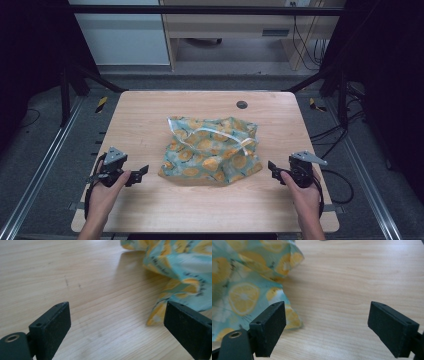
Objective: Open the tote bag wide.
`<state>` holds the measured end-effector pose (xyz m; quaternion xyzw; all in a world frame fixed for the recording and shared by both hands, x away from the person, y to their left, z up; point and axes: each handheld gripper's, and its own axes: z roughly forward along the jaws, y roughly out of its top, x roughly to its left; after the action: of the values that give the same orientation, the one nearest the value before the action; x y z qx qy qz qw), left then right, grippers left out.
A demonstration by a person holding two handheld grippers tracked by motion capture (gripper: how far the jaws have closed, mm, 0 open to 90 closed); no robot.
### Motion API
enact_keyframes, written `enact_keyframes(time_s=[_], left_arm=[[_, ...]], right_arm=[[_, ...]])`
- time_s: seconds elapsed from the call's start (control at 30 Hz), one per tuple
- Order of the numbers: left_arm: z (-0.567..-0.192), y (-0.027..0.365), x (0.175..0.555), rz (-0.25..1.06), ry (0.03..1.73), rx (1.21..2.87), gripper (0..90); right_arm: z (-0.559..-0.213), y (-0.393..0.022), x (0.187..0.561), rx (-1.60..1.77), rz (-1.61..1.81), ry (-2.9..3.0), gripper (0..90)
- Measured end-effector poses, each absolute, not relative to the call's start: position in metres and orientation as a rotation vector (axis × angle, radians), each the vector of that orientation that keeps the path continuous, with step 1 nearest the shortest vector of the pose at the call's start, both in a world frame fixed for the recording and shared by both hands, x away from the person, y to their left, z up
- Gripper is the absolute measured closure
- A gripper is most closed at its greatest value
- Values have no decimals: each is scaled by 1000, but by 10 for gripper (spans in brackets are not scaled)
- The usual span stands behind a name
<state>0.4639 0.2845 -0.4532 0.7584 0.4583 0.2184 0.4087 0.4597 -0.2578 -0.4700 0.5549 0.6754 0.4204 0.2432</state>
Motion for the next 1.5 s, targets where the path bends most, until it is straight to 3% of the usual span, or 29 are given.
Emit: enact_keyframes(time_s=[0.3,0.5,0.77,1.03,1.5], left_arm=[[-416,257,469,541,1034,1912,64],[-370,232,492,576,971,1952,70],[-339,211,525,612,977,1972,100],[-326,192,547,625,978,2009,125],[-339,169,595,640,1049,2046,170]], right_arm=[[-440,-253,466,1432,1202,1874,138],[-407,-245,482,1371,1253,1907,255],[-371,-229,505,1292,1267,1950,377],[-357,-211,530,1286,1260,1987,440],[-366,-194,565,1336,1164,2039,390]])
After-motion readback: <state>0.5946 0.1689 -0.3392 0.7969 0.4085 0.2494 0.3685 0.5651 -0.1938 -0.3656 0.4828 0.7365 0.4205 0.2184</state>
